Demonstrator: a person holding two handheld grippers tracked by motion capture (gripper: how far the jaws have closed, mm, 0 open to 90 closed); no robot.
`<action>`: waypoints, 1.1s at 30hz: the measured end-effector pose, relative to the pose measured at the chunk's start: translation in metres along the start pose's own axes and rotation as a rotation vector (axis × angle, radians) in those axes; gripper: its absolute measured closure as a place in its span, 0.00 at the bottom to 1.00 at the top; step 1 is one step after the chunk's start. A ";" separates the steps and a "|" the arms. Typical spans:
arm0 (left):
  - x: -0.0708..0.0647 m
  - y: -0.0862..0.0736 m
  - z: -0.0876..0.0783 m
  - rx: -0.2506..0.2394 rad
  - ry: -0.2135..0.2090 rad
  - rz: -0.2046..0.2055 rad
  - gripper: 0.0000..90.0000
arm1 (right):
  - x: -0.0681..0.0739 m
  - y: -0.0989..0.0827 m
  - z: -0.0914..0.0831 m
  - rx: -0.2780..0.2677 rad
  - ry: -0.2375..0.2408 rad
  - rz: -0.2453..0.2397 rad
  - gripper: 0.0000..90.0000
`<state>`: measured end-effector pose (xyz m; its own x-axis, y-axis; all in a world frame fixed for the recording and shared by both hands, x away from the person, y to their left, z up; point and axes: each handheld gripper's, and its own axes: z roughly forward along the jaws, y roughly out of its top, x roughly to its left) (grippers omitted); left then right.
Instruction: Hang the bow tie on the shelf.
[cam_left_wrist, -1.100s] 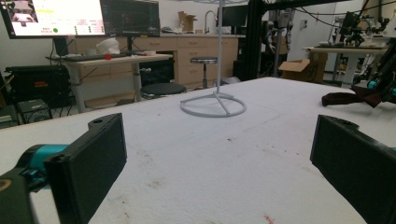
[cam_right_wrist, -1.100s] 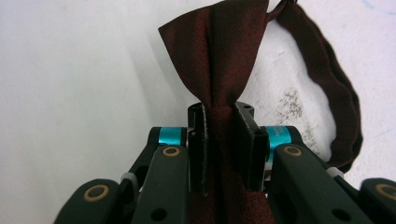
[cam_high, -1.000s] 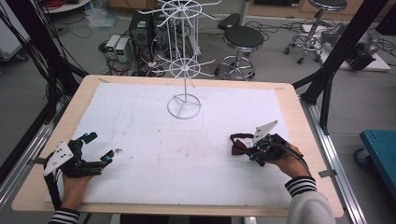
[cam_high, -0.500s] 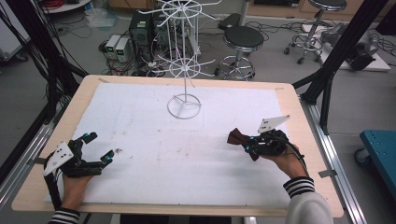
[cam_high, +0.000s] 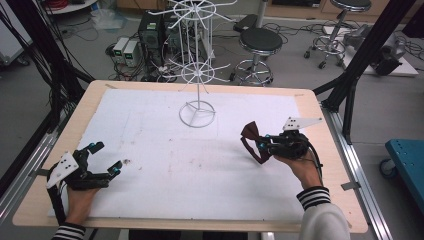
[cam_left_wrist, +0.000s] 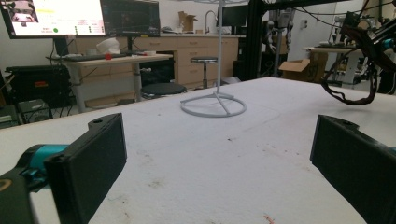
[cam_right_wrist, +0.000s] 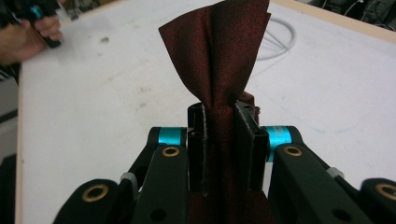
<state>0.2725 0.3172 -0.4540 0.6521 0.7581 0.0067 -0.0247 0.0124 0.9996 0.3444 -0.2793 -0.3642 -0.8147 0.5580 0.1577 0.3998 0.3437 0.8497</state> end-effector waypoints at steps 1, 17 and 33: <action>0.000 0.000 0.000 0.001 -0.001 0.001 0.05 | 0.000 0.000 0.000 0.000 0.000 0.000 0.85; 0.000 0.000 0.000 0.001 0.000 -0.002 0.05 | 0.000 0.023 0.005 -0.147 -0.116 0.055 0.85; 0.000 0.000 0.000 -0.002 0.000 -0.006 0.05 | -0.001 0.060 0.014 -0.216 -0.188 0.046 0.85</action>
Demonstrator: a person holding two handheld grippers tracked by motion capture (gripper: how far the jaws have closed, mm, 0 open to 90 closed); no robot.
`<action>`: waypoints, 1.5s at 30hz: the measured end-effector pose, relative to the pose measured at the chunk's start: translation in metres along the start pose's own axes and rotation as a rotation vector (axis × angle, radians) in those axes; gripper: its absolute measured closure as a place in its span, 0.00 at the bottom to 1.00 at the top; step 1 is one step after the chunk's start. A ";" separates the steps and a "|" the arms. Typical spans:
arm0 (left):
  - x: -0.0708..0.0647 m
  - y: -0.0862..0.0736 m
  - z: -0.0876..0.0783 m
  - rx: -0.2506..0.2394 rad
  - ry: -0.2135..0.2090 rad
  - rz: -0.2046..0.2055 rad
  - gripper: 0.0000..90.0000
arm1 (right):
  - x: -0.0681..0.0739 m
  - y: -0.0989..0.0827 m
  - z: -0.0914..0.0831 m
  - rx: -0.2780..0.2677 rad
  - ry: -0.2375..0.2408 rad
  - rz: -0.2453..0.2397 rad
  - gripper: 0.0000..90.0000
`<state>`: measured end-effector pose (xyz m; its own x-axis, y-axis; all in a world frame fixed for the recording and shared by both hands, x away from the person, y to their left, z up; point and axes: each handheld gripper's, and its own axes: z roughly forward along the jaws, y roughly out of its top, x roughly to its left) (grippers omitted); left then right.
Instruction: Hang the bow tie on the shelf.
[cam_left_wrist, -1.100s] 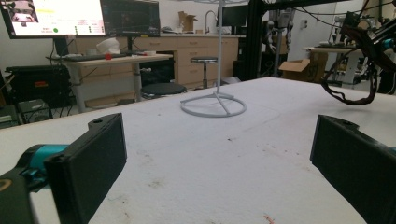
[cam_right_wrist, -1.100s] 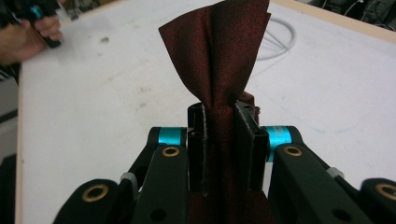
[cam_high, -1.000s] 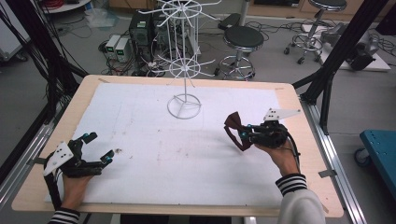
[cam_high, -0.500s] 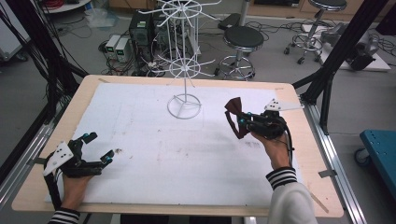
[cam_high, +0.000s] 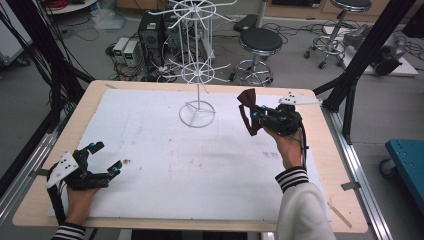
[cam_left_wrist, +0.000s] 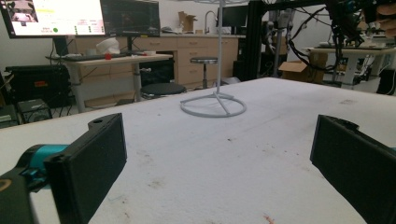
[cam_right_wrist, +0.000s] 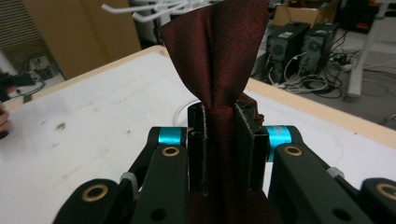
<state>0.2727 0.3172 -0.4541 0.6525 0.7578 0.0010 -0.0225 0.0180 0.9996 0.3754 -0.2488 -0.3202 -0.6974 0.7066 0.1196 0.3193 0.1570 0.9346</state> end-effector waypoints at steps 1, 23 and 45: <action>0.000 0.000 0.000 -0.001 0.000 -0.001 0.05 | 0.000 0.002 0.001 -0.008 -0.011 -0.003 0.85; 0.000 0.000 0.000 -0.002 0.001 -0.002 0.05 | -0.004 0.036 0.023 -0.111 -0.124 0.040 0.85; 0.000 0.000 0.000 -0.002 0.000 -0.003 0.05 | 0.018 0.063 0.058 -0.144 -0.092 0.008 0.85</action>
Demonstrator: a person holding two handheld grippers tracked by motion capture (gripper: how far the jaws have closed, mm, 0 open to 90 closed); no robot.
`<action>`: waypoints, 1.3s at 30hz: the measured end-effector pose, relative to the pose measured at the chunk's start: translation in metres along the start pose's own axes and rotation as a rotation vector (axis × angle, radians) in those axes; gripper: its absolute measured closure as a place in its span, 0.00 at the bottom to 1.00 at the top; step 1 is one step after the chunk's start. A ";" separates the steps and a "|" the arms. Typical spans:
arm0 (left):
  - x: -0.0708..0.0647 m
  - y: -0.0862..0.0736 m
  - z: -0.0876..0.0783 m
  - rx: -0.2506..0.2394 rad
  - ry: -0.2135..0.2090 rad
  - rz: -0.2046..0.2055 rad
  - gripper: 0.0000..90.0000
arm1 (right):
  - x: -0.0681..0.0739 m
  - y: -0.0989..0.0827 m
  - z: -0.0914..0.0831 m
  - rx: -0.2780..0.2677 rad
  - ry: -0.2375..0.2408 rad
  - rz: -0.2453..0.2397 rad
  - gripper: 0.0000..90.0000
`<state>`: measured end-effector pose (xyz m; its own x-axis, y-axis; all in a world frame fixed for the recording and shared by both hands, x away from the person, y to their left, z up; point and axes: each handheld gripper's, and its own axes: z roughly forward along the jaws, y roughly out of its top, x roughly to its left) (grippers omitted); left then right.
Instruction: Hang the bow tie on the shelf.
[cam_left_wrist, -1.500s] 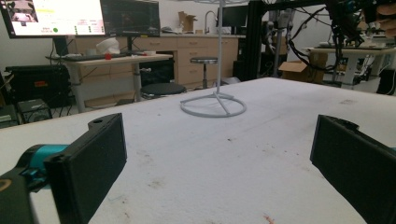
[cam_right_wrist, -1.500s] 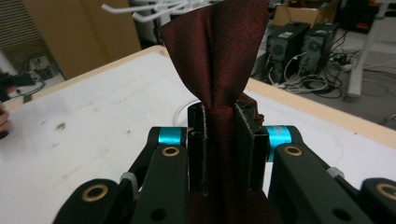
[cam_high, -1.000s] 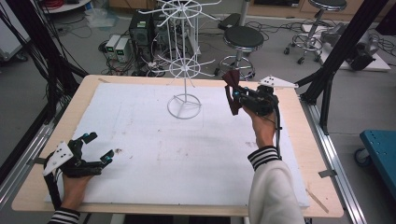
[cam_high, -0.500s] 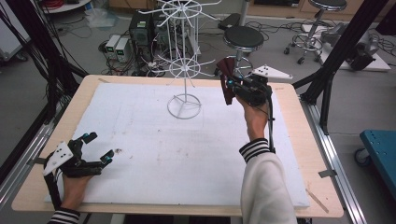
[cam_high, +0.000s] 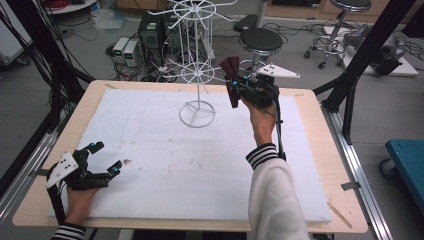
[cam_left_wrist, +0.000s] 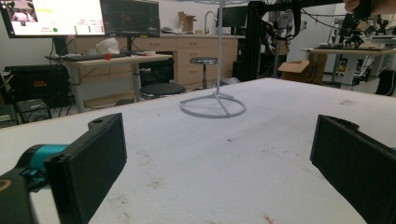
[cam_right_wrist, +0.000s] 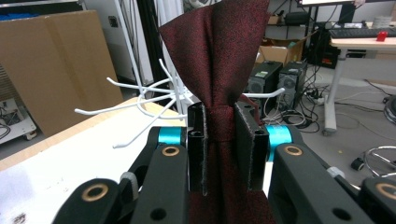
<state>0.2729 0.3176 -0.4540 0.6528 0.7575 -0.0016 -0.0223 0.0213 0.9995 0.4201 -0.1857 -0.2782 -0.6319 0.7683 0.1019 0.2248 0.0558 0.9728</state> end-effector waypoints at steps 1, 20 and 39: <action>0.000 0.000 0.000 0.000 0.000 0.001 0.05 | 0.001 0.000 0.001 -0.003 0.002 0.002 0.85; 0.000 0.000 0.000 -0.001 -0.001 0.000 0.05 | 0.013 -0.006 0.021 0.026 0.055 0.002 0.85; 0.000 0.000 0.000 0.003 -0.003 0.004 0.05 | 0.021 -0.014 0.033 0.137 0.086 -0.037 0.85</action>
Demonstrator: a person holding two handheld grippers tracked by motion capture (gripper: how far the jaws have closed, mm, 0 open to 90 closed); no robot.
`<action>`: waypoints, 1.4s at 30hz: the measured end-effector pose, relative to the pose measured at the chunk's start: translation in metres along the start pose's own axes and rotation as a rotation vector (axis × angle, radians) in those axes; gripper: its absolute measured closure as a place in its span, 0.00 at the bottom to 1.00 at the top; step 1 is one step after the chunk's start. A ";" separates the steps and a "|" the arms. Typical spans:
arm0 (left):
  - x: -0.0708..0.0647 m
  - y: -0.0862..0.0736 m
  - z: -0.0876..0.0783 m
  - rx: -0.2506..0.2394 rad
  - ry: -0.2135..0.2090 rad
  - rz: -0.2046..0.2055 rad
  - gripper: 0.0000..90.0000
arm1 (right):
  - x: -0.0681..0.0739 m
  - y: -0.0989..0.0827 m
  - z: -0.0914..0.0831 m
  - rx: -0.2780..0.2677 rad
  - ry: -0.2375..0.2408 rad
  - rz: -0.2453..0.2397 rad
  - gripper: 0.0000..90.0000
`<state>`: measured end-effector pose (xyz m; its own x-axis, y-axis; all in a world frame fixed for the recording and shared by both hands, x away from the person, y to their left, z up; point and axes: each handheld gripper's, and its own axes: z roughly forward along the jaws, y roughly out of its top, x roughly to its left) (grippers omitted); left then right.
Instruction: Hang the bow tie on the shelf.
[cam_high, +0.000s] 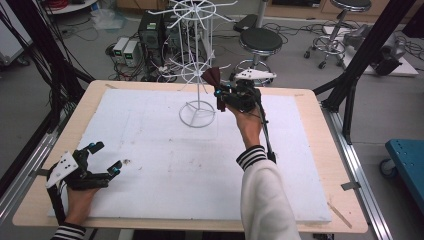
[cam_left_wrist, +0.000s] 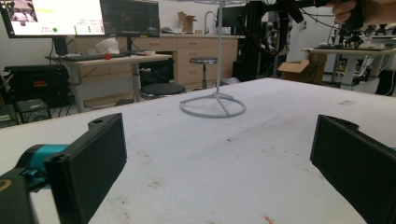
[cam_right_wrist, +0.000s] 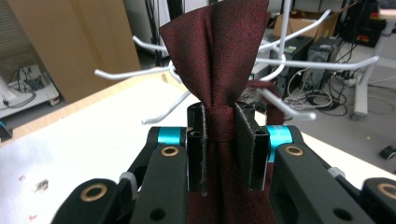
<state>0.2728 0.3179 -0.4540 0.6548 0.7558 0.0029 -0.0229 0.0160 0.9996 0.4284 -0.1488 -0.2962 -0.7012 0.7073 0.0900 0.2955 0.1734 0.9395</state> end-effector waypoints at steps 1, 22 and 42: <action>0.000 0.000 0.000 0.000 0.001 0.000 0.05 | 0.001 0.000 0.000 0.005 0.002 -0.004 0.85; 0.000 0.000 0.000 -0.001 0.001 0.002 0.05 | -0.005 -0.025 0.009 0.070 0.011 0.015 0.83; -0.001 0.000 0.000 -0.001 0.001 0.002 0.05 | 0.002 -0.043 -0.009 0.052 0.008 0.021 0.01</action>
<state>0.2723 0.3174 -0.4540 0.6538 0.7566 0.0047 -0.0250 0.0154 0.9996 0.4082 -0.1608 -0.3335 -0.6996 0.7056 0.1122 0.3436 0.1945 0.9188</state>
